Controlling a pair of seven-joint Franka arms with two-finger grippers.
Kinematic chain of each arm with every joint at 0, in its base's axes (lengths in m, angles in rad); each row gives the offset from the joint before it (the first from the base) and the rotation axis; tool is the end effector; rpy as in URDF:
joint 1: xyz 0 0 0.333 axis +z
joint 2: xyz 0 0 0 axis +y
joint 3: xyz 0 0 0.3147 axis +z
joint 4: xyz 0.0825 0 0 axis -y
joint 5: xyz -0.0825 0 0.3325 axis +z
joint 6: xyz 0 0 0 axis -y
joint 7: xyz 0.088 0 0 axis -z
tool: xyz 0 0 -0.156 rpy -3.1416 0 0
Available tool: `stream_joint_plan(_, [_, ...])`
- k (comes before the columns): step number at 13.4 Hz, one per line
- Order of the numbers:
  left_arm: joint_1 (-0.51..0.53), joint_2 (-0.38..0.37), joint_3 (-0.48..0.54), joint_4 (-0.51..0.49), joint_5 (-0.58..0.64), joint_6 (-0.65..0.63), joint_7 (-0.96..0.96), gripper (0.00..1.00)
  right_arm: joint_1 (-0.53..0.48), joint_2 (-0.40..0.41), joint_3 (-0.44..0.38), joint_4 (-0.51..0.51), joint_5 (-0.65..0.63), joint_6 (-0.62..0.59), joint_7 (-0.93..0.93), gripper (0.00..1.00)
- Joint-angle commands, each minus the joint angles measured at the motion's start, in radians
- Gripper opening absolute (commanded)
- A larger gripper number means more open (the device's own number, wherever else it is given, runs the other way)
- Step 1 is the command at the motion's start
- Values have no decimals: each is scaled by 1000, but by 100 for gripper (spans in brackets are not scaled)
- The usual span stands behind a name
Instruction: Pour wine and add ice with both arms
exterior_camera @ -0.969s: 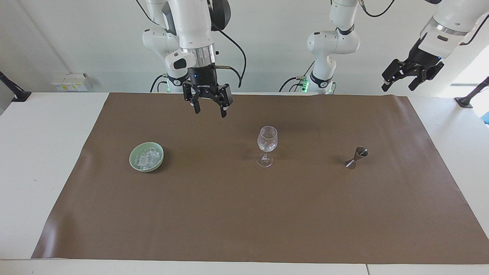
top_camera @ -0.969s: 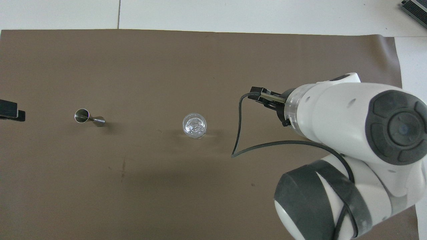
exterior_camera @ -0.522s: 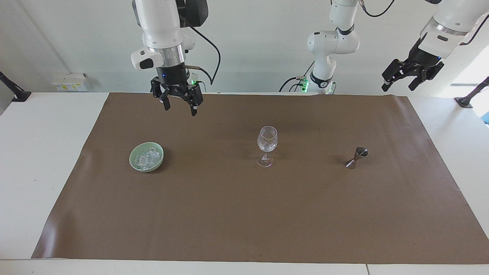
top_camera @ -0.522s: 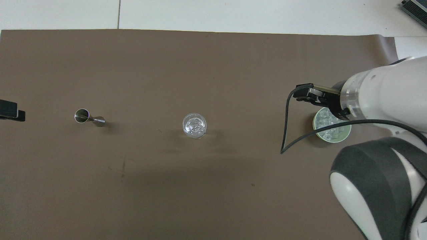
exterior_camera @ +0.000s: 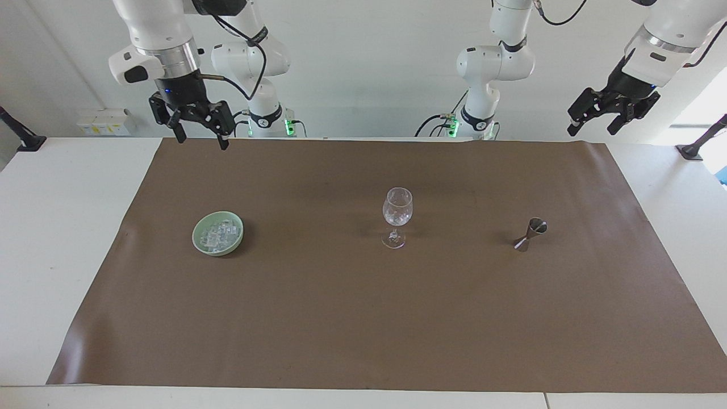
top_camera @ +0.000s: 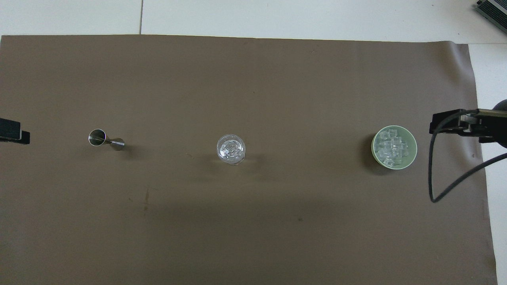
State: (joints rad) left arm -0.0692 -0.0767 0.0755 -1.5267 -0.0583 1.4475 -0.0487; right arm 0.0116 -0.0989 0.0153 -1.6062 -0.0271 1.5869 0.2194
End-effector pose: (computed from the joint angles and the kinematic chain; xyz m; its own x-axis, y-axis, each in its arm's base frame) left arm 0.4660 -0.0052 0.6191 0.9989 0.0475 -0.0056 0.0477 -0.9968 0.0634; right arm 0.4777 0.0090 0.6093 0.9780 -0.1908 0.0838 -0.1924 -0.9813 0.0106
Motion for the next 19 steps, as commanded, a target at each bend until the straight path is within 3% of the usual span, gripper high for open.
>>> stream_joint_plan(1, [3, -28, -5, -32, 20, 2, 3, 100, -24, -11, 2, 0, 21, -37, -34, 100])
stream_joint_plan(3, [3, -28, -3, -32, 20, 2, 3, 100, -24, -27, -6, -24, 23, -51, -41, 100])
stream_joint_plan(10, [3, -29, -5, -32, 20, 2, 3, 100, -25, -25, -38, 29, 50, -142, -78, 100])
stream_joint_plan(19, [3, -29, -5, -32, 20, 2, 3, 100, -13, -71, -40, -61, 13, -77, -120, 100])
